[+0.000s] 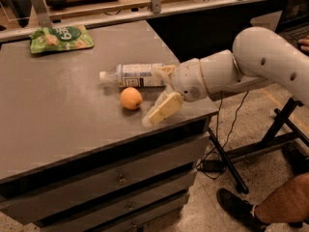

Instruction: Move orange near green rice chip bag

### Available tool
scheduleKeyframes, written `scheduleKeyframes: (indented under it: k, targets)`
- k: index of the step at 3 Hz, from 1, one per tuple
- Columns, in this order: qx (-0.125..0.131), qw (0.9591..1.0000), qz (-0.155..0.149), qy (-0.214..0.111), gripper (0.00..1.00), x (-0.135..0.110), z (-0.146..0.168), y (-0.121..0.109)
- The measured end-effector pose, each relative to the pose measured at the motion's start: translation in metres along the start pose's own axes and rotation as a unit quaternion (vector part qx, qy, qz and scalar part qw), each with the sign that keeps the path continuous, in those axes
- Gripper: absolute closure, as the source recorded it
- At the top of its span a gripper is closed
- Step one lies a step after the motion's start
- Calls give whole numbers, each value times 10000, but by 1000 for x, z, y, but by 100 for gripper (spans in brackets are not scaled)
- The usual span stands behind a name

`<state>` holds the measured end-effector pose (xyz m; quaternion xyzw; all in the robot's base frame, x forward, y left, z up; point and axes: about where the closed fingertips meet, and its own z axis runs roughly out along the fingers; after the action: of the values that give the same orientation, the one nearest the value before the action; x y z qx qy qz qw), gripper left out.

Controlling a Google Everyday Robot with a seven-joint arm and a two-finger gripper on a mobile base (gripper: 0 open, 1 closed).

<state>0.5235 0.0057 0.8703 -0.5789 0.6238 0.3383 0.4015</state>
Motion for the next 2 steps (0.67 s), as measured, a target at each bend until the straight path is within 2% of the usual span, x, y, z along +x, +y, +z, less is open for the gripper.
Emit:
scheduleKeyframes:
  k: [2]
  targets:
    - [-397, 9991, 20, -175, 0, 5, 34, -5]
